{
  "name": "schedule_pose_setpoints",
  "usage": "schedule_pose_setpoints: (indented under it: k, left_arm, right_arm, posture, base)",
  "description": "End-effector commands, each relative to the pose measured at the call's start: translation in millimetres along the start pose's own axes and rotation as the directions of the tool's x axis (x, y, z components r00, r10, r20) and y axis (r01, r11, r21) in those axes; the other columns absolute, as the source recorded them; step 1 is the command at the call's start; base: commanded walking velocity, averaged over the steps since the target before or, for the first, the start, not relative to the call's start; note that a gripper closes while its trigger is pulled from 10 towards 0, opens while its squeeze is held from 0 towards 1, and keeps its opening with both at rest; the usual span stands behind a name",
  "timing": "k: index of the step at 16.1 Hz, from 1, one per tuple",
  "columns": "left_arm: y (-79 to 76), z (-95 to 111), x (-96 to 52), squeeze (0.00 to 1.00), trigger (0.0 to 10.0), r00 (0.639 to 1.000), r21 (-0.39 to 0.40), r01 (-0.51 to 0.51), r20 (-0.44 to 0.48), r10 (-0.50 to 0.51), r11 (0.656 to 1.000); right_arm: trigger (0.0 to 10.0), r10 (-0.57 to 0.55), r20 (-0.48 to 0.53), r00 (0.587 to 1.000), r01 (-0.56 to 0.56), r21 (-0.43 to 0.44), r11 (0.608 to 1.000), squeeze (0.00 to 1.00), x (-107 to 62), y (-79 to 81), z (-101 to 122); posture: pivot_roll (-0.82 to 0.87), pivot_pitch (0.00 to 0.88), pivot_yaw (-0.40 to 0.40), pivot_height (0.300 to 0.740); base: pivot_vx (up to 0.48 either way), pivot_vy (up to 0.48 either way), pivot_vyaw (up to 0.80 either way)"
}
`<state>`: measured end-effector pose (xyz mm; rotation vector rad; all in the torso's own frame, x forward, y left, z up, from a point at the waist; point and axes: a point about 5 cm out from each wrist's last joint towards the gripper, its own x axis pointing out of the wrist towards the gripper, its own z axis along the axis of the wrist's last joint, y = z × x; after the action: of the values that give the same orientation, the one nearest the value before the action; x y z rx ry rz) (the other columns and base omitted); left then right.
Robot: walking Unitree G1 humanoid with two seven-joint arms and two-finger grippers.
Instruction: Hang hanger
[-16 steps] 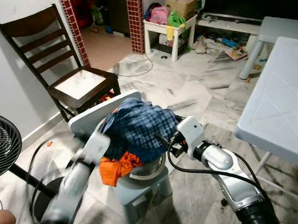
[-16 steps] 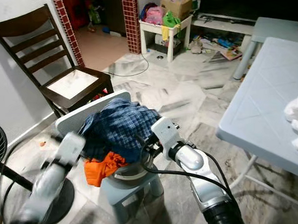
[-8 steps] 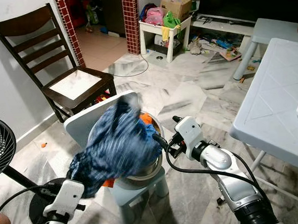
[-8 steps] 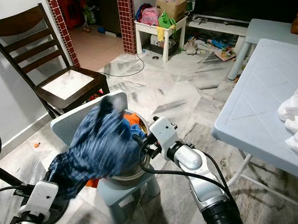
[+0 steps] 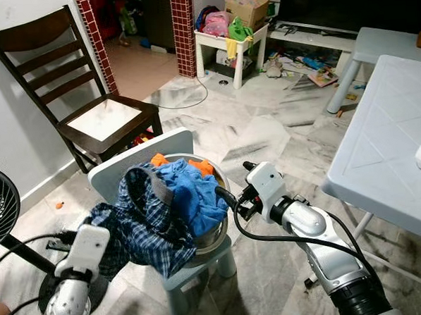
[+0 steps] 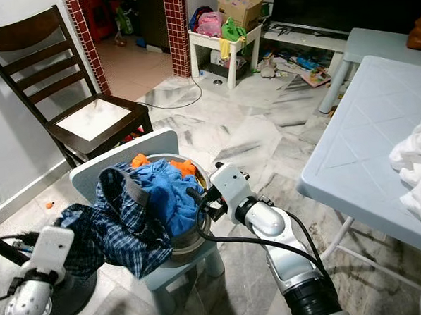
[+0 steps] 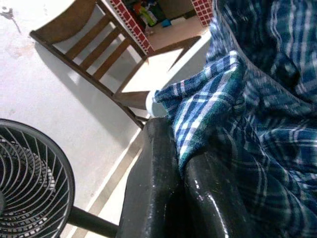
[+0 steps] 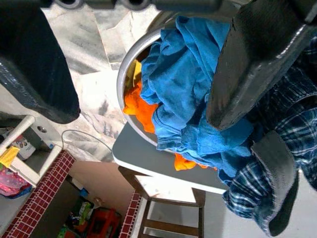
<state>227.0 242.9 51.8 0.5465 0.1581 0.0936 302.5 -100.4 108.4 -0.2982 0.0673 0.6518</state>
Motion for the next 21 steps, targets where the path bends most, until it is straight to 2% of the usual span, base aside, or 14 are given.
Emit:
schedule_pose_setpoints:
  k: [1,2,3,5,6,7,8,11,14,17,19,21]
  left_arm:
    - [11.4,13,8.6,0.00,0.0,0.999,-0.018,-0.037,0.035,0.038,0.999]
    - [17.9,28,18.7,0.00,0.0,0.995,-0.043,-0.050,0.082,0.053,0.998]
    - [30.6,58,37.0,0.00,0.0,0.983,-0.051,-0.053,0.171,0.061,0.997]
    - [65.2,126,74.5,0.00,0.0,0.929,-0.020,-0.091,0.358,0.093,0.996]
    - [79.1,155,89.7,0.00,0.0,0.903,-0.009,-0.109,0.417,0.102,0.994]
    - [88.3,182,105.9,0.00,0.0,0.885,0.010,-0.113,0.457,0.095,0.994]
    - [88.0,216,125.2,0.00,0.0,0.875,0.067,-0.087,0.481,0.044,0.994]
    - [75.4,241,135.6,0.00,0.0,0.863,0.117,-0.053,0.505,-0.013,0.992]
    - [55.5,274,138.9,0.00,0.0,0.806,0.111,-0.013,0.589,-0.056,0.994]
    - [57.8,287,136.6,0.00,0.0,0.769,0.092,-0.042,0.639,-0.027,0.995]
    - [67.9,302,133.8,0.00,0.0,0.736,0.046,-0.077,0.677,0.025,0.996]
    - [69.4,302,132.5,0.00,0.0,0.722,0.045,-0.087,0.692,0.032,0.995]
  right_arm:
    - [10.0,0.004,0.009,1.000,-0.004,-0.008,1.000,0.00,2.1,-1.2,3]
    - [10.0,0.004,0.010,1.000,-0.004,-0.009,1.000,0.00,2.4,-1.2,3]
    - [10.0,0.004,0.012,1.000,-0.004,-0.009,1.000,0.00,3.7,-1.3,4]
    - [10.0,0.005,0.017,1.000,-0.005,-0.008,1.000,0.00,7.4,-0.9,5]
    - [10.0,0.005,0.021,1.000,-0.005,-0.007,1.000,0.00,9.3,-0.3,6]
    - [10.0,0.002,0.027,1.000,-0.002,-0.005,1.000,0.00,11.1,0.5,8]
    - [10.0,-0.004,0.032,0.999,0.004,0.002,1.000,0.00,12.4,1.9,8]
    - [10.0,-0.022,0.033,0.999,0.022,0.010,1.000,0.00,10.9,4.3,8]
    - [10.0,-0.054,0.021,0.998,0.054,0.014,0.998,0.00,5.0,0.9,3]
    - [10.0,-0.059,0.022,0.998,0.059,0.014,0.998,0.00,6.6,1.4,4]
    - [10.0,-0.063,0.025,0.998,0.063,0.014,0.998,0.00,7.7,1.5,5]
    - [10.0,-0.063,0.023,0.998,0.063,0.015,0.998,0.00,7.3,2.6,4]
  posture:
    - [0.01,0.012,0.007,0.740]
    - [0.01,0.009,0.006,0.740]
    - [0.01,0.005,0.005,0.740]
    - [0.02,0.000,0.003,0.740]
    - [0.02,0.000,0.008,0.740]
    - [0.02,0.000,0.016,0.740]
    - [0.02,0.000,0.021,0.740]
    - [-0.01,0.000,0.050,0.740]
    - [-0.02,0.004,0.066,0.740]
    - [-0.02,0.002,0.067,0.740]
    - [-0.02,0.003,0.067,0.740]
    - [-0.02,0.003,0.067,0.740]
  base:
    - [0.000,0.000,0.00]
    - [0.000,0.000,0.00]
    - [0.000,0.000,0.00]
    - [0.000,0.000,0.00]
    - [0.000,0.000,0.00]
    - [0.000,0.000,0.00]
    - [0.000,0.000,0.00]
    - [0.000,0.000,0.00]
    - [0.000,0.000,0.00]
    - [0.000,0.000,0.00]
    - [0.000,0.000,0.00]
    - [0.000,0.000,0.00]
